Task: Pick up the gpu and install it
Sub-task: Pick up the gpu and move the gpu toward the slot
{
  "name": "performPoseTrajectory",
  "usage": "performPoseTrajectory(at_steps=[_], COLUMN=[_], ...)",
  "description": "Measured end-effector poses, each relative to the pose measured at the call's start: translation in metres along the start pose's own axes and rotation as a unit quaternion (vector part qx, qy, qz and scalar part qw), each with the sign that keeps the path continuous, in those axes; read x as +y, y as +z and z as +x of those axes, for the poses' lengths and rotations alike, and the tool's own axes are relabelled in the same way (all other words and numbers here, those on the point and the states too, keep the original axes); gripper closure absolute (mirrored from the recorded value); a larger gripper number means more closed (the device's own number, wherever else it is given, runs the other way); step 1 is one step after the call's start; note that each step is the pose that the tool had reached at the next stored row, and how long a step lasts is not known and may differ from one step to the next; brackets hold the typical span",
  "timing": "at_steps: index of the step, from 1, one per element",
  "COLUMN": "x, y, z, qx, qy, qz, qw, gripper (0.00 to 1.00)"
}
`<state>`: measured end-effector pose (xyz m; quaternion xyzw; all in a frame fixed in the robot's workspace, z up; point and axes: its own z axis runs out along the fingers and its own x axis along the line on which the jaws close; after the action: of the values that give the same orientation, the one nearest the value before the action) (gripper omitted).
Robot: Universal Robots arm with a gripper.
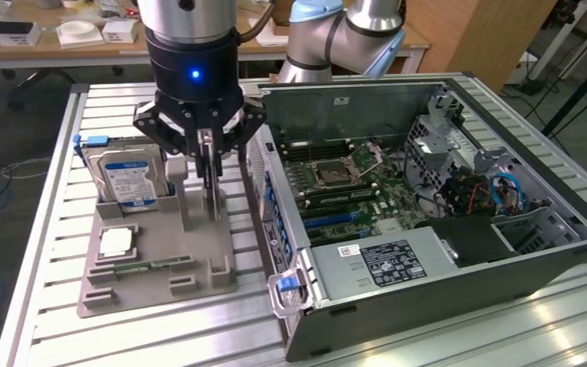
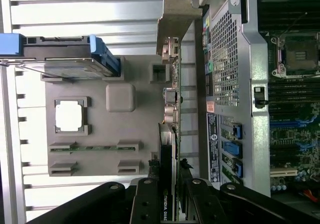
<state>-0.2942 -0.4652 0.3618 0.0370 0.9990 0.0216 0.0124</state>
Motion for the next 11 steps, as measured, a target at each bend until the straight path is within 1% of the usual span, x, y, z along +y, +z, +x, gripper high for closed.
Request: performPoseTrajectory(at_steps=[11], x=[0.0005], y=[-0.0114], z=[0.000], qx=[0.0000], qy=[0.000], qz=[0.0000], qw=[1.0000], gripper=[0.74])
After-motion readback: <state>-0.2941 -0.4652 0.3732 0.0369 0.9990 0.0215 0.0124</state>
